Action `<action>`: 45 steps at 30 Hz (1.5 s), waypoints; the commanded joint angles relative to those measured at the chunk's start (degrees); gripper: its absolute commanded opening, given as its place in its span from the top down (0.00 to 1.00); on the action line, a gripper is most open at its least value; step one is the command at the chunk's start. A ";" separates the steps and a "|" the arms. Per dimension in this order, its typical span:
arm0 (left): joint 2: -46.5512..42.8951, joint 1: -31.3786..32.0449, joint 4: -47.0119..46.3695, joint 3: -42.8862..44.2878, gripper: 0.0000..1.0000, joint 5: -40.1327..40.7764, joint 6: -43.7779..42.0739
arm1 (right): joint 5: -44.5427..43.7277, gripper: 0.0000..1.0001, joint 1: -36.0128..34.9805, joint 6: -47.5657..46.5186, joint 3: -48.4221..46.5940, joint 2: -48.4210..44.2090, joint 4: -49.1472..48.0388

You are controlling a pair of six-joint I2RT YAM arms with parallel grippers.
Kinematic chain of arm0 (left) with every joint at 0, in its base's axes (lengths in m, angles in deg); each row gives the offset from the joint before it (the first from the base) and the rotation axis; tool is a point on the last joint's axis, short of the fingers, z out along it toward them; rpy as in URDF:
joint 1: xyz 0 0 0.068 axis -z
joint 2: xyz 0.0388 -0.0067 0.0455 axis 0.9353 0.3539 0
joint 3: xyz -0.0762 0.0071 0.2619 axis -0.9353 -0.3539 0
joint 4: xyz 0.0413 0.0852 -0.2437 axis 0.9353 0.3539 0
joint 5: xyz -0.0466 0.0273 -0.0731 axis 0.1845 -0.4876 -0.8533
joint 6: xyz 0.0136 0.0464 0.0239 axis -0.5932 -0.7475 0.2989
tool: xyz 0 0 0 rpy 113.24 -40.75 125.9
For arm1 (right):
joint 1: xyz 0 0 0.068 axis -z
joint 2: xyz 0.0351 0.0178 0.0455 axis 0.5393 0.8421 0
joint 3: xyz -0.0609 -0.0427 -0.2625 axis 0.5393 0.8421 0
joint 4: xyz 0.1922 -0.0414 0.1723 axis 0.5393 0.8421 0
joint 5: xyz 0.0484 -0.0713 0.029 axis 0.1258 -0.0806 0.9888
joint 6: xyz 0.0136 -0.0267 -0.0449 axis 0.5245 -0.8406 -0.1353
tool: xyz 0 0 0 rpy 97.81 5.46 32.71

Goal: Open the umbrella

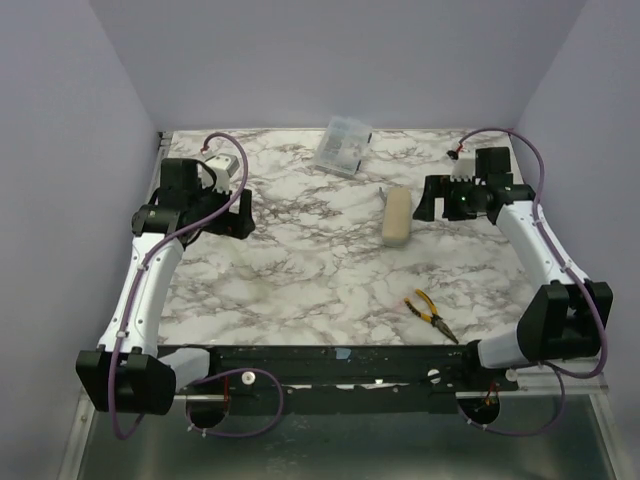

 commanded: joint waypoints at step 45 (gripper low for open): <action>-17.48 0.10 -17.25 -20.35 0.01 -12.71 2.90 | 11.71 0.04 -19.94 -25.75 -23.05 37.37 4.05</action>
